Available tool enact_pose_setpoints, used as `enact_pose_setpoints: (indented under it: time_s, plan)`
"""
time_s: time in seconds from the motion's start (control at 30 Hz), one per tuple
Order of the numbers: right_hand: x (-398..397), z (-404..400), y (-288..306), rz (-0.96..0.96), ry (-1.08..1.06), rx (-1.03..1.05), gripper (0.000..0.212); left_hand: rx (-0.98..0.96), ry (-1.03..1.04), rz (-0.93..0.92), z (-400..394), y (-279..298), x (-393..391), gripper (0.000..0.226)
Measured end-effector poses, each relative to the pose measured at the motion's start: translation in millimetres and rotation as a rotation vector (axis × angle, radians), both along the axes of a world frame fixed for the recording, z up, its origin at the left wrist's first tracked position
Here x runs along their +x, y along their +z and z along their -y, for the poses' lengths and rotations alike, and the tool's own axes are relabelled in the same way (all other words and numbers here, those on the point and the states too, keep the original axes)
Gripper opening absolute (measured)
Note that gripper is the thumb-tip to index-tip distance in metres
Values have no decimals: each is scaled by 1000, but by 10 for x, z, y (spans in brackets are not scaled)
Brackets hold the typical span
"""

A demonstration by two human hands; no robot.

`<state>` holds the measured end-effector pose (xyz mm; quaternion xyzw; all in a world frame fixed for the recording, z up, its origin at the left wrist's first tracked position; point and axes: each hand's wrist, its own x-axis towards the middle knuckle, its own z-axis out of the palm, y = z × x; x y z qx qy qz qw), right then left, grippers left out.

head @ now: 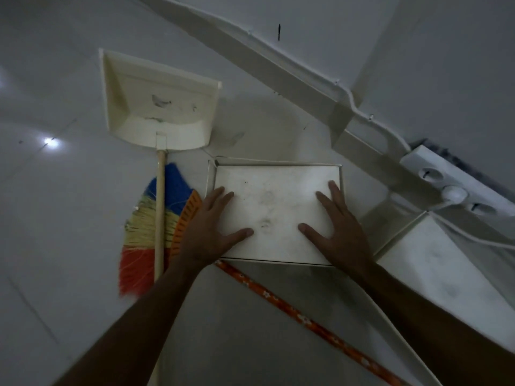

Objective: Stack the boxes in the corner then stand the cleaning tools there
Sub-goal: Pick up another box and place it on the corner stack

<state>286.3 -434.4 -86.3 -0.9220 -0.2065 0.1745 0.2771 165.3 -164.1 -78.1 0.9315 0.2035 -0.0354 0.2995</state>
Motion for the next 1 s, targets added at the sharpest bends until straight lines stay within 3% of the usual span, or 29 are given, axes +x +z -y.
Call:
enact_pose_setpoints:
  time_s: [0.4, 0.6, 0.77, 1.0]
  plan:
    - [-96, -100, -86, 80, -70, 14, 93, 27, 10, 56, 75, -13, 27, 97]
    - [-194, -75, 181, 87, -93, 48, 98, 16, -31, 20, -25, 299, 82, 100]
    - [-190, 3, 978, 79, -93, 59, 100, -21, -25, 16, 87, 1067, 50, 100]
    - [-288, 330, 2700, 92, -164, 48, 100, -21, -94, 26, 393, 2743, 99, 99]
